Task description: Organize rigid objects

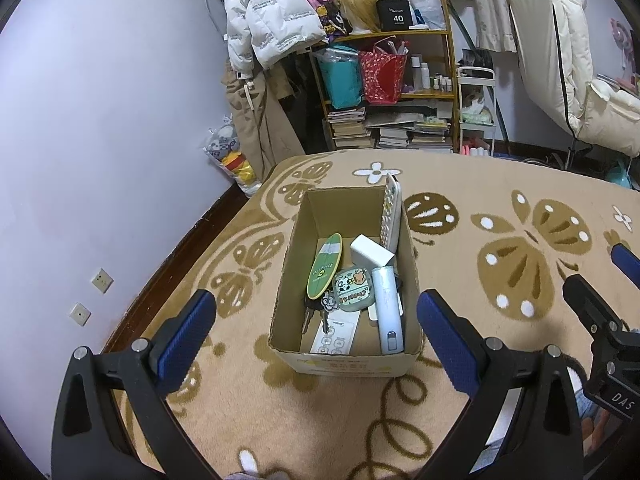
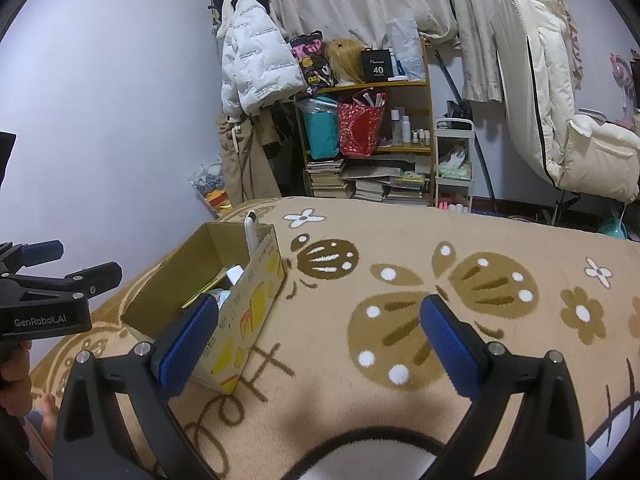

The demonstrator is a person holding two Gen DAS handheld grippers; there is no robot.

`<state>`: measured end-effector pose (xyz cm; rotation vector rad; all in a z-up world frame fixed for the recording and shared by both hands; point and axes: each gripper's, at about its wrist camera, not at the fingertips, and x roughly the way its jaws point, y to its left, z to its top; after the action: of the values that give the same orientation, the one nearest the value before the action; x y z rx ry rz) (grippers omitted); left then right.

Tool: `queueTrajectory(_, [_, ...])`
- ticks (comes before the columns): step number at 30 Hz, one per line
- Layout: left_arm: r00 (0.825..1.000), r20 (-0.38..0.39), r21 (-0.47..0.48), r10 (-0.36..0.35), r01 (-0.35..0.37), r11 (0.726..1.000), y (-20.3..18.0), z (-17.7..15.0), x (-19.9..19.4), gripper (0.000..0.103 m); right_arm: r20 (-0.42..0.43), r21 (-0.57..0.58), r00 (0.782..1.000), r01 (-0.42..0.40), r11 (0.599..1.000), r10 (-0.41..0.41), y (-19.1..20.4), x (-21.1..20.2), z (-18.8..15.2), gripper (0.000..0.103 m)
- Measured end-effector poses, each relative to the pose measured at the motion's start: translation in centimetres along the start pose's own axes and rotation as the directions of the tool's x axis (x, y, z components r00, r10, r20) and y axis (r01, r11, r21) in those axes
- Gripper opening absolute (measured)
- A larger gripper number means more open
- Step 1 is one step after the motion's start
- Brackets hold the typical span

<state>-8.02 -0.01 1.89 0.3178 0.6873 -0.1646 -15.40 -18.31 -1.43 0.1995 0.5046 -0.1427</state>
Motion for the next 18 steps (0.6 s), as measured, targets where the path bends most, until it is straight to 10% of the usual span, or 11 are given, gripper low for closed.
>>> queueTrajectory(18, [1.000, -0.010, 0.015, -0.002, 0.002, 1.000, -0.21, -0.10, 0.09, 0.100, -0.001, 0.003, 1.000, 0.004, 1.000, -0.004, -0.12, 0.04, -0.01, 0.103])
